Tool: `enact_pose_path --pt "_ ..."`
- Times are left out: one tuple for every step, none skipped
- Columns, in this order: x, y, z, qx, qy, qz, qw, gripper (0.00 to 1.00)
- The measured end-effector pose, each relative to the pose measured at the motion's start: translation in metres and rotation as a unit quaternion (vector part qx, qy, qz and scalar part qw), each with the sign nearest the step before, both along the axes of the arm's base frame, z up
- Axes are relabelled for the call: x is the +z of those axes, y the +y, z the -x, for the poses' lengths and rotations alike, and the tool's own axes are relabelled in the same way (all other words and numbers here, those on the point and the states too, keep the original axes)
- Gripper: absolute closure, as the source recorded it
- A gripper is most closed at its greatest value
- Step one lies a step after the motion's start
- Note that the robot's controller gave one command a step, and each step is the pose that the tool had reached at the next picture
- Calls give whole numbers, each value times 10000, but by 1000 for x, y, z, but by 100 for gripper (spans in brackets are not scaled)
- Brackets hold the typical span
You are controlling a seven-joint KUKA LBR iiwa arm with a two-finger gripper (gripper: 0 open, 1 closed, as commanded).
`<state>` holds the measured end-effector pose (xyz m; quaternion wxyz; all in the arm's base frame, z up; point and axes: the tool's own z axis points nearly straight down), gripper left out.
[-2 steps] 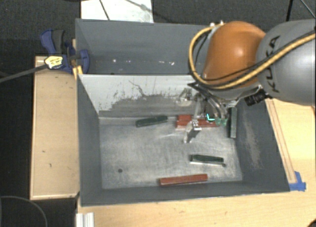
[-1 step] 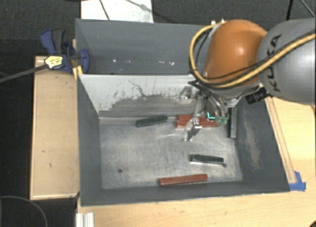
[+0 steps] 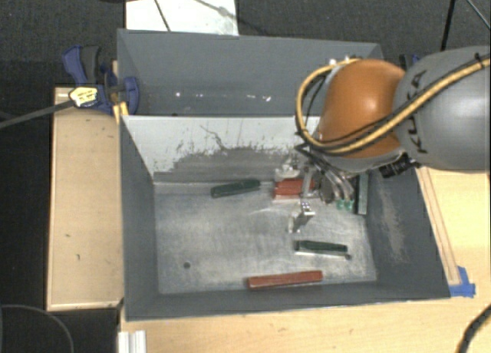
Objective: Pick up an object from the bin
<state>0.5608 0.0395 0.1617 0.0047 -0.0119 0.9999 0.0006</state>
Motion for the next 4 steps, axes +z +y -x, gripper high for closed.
enact_pose_path --pt "-23 -52 8 -102 52 -3 9999 0" --pt "-76 -54 51 -63 40 2 10000 100" --pt "-76 -54 51 -65 40 2 10000 100" --pt "16 -53 43 -252 57 1 9997 0"
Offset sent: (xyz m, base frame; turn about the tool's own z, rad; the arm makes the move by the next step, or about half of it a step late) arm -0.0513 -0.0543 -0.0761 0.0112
